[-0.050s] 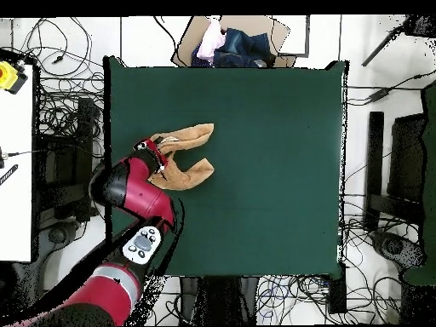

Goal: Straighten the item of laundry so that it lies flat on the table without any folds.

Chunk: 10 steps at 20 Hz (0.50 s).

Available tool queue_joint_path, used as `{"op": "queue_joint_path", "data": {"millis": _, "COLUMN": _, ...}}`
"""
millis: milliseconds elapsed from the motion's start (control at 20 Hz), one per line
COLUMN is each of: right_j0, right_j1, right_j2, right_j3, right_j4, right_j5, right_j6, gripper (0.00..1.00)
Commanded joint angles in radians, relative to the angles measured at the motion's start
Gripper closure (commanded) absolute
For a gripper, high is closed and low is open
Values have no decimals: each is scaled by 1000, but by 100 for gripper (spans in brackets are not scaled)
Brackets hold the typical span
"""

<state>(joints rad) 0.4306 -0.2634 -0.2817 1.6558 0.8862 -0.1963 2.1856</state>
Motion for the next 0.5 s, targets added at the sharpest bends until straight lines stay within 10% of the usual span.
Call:
{"op": "queue_joint_path", "data": {"millis": 50, "right_j0": 42, "right_j1": 5, "right_j2": 135, "right_j3": 49, "right_j4": 65, "right_j5": 18, "right_j6": 276, "gripper": 100}}
{"op": "queue_joint_path", "data": {"millis": 500, "right_j0": 141, "right_j1": 36, "right_j2": 41, "right_j3": 29, "right_j4": 223, "right_j5": 59, "right_j6": 228, "gripper": 100}}
